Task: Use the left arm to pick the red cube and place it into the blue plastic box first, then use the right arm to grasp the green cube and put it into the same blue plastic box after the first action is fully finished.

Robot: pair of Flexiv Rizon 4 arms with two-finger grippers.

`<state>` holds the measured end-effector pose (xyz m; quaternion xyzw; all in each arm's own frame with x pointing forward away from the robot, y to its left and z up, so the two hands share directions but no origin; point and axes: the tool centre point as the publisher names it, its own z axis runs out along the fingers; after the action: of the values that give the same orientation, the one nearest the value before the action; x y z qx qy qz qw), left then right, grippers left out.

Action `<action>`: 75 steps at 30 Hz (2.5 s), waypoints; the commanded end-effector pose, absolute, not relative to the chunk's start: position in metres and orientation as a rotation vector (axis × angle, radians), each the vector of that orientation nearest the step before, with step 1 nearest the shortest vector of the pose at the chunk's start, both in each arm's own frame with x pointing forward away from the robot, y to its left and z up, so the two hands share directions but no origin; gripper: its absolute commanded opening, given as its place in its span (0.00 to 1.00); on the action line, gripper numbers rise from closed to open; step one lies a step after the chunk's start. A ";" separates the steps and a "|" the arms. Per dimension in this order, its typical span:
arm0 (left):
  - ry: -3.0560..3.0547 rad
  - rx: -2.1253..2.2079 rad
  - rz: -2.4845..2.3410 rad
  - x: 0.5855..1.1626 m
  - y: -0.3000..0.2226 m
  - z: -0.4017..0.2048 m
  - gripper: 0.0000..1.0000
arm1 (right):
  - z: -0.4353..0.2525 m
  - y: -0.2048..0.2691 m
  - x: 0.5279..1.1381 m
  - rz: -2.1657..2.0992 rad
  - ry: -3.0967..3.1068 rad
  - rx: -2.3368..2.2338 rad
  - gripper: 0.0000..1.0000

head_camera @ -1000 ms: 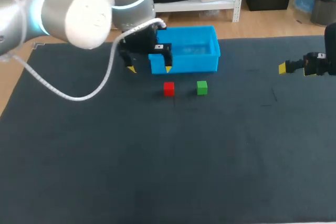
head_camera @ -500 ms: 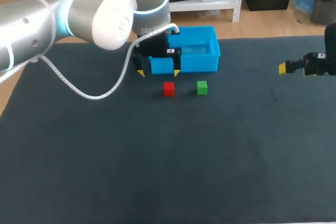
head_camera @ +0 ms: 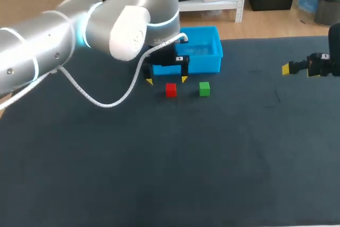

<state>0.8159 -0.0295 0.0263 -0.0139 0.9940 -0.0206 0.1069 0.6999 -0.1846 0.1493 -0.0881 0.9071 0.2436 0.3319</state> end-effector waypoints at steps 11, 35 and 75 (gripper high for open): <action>2.986 -0.072 -0.088 0.823 -0.029 -0.004 1.00 | 0.149 -0.185 0.700 0.638 2.372 -0.232 1.00; 3.004 -0.053 0.032 0.818 -0.036 -0.009 0.00 | 0.149 -0.185 0.700 0.638 2.372 -0.232 1.00; 2.576 0.376 -0.249 0.790 -0.019 0.132 0.00 | 0.149 -0.185 0.700 0.638 2.372 -0.232 1.00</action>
<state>0.8003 -0.0311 0.1339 0.1256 0.9726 -0.0360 0.1922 0.6999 -0.1846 0.1492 -0.0881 0.9071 0.2436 0.3318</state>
